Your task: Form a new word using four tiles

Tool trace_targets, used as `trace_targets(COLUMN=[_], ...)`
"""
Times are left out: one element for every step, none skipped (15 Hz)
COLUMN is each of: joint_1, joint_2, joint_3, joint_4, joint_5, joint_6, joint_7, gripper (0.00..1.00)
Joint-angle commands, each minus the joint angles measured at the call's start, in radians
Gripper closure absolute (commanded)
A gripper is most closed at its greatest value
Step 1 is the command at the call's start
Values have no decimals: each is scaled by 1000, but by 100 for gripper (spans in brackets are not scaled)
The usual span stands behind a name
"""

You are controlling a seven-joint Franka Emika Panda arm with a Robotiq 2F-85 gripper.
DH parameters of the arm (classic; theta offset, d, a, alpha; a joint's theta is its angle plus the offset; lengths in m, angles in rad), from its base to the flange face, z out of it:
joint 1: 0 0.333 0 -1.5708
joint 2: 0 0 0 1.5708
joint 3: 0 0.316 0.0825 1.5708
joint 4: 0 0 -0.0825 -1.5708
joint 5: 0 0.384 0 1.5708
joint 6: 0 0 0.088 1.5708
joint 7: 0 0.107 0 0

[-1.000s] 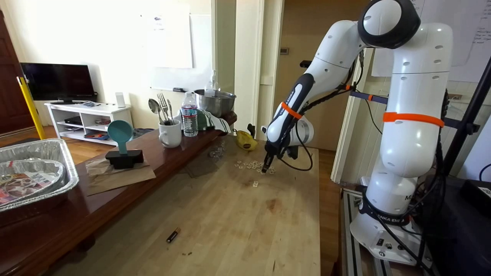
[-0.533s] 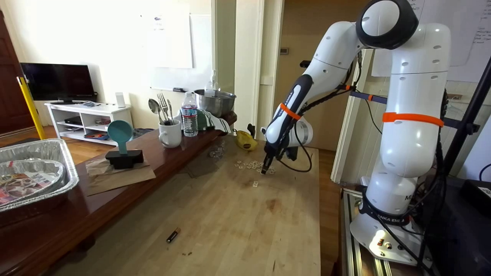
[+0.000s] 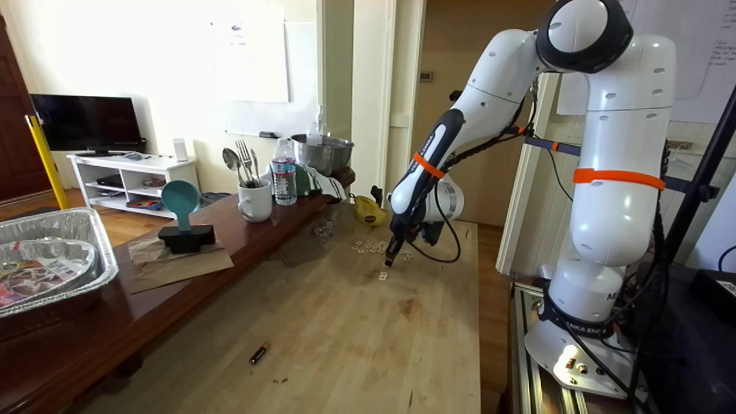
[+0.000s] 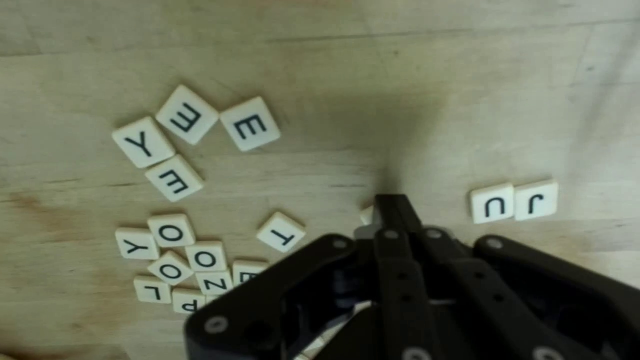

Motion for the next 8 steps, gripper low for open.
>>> trace_targets(joint_1=[5,10,9,14,16,16,22,23], joint_2=[4,2,-11,-21,-35,-45,-50,-55], joint_3=[3,-7,-8,-17,-22,-22,-31,-33], joint_4=[12,8,4,-5,-10,-13,-17,-18], joint_5=[33,17,14,-5,-18,-23,-41,-49], joint_6=[-77,-79,-86,-75,-71,-73,-58,-54], joint_7=[64,88,98,117,125,125,136,138], gripper=[100,100,100,100,100,100,100,100])
